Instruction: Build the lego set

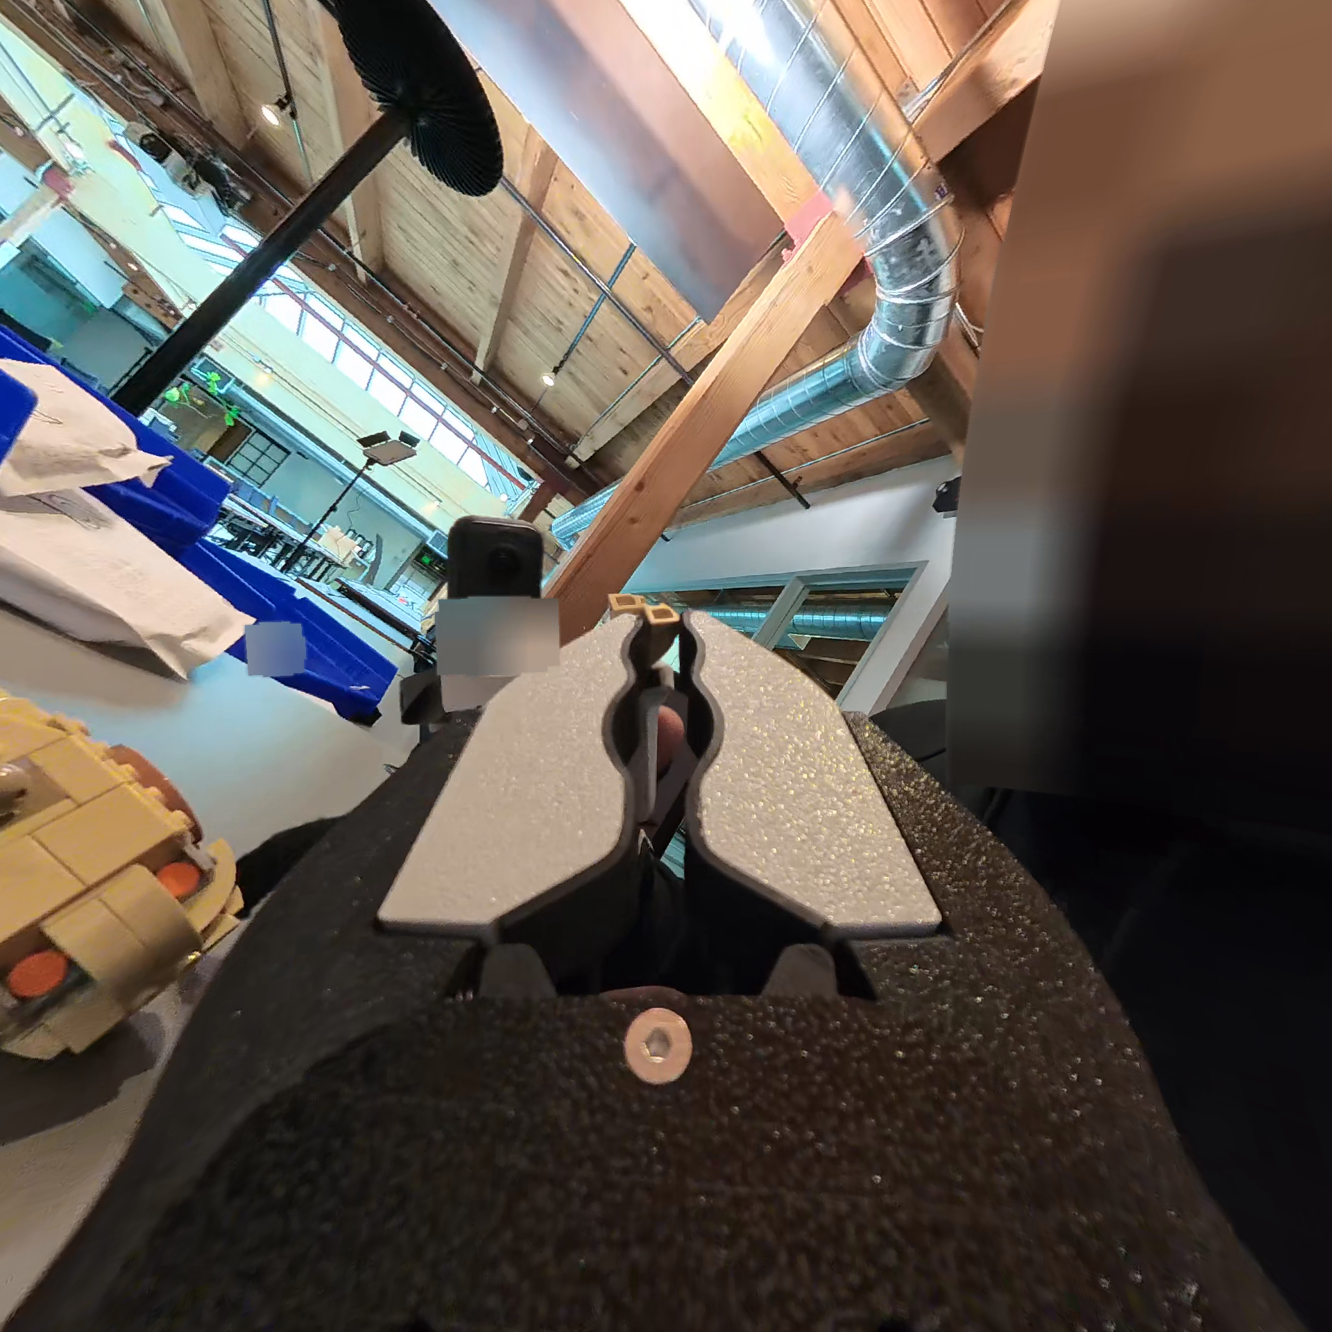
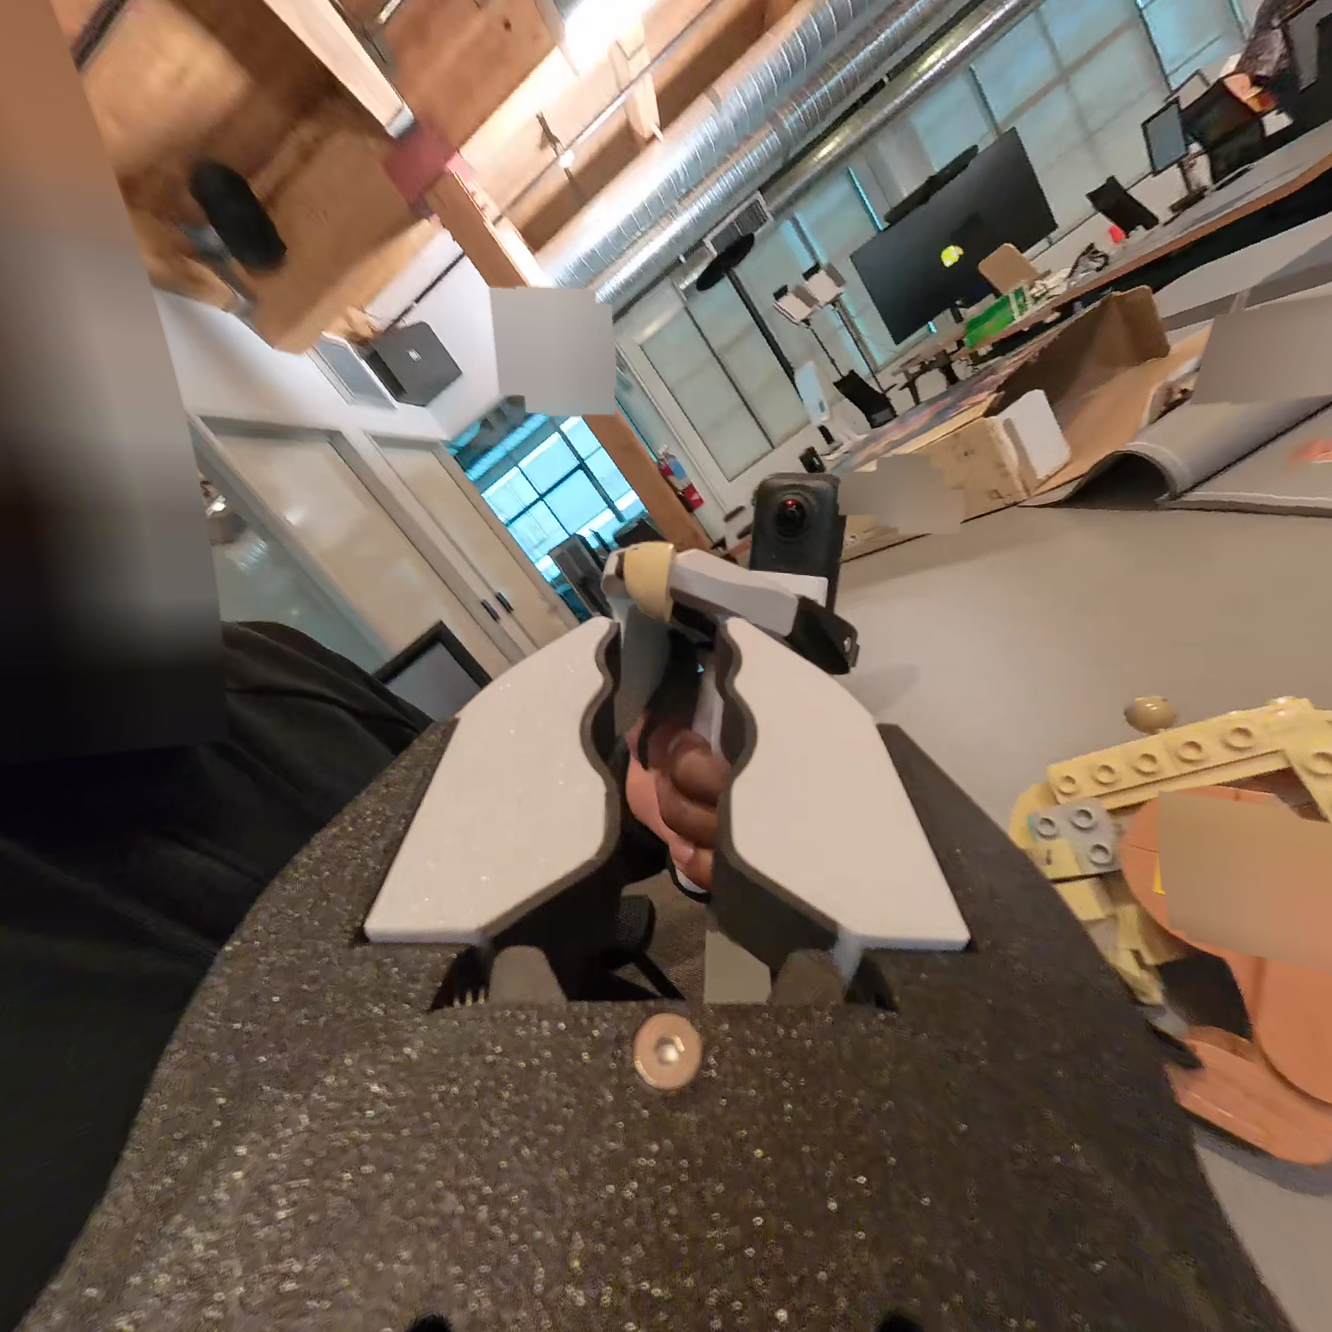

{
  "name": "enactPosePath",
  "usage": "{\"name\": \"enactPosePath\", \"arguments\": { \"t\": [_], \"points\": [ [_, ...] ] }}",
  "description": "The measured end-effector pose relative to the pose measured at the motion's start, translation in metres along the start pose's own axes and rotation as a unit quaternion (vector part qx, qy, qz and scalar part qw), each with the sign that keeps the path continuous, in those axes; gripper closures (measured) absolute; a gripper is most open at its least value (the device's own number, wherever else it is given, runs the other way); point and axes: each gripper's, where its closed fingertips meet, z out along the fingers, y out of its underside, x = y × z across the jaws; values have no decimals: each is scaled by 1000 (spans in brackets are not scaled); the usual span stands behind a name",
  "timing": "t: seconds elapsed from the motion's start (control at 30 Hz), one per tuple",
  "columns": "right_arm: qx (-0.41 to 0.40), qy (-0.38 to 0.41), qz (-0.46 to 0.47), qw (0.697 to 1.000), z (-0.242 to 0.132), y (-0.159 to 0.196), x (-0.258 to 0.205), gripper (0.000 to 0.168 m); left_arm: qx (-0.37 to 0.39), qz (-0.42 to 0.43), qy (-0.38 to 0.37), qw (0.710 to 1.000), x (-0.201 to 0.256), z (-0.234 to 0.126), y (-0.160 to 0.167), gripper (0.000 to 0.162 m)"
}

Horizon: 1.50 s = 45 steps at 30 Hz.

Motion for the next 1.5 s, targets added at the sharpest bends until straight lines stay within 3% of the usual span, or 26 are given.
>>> {"name": "enactPosePath", "arguments": {
  "t": [0.43, 0.67, 1.07, 1.37, 1.5],
  "points": [
    [17, -28, 31, 999, -5, -4, -2, 156, -62, 55, -48, 995, -8, 5, 12, 155],
    [-6, -19, -1, 1000, -14, -3, 2, 159, -136, 122, -93, 979, -16, 2, 21, 155],
    [-44, -2, -7, 999, -19, 1, 16, 162, -200, 158, -162, 953, -37, -9, 22, 156],
    [-126, -5, -17, 992, -20, 11, 25, 162, -275, 199, -195, 920, -48, -18, 33, 147],
    [-215, -6, -25, 976, -29, 17, 36, 162, -328, 233, -244, 883, -64, -40, 26, 142]
  ]
}}
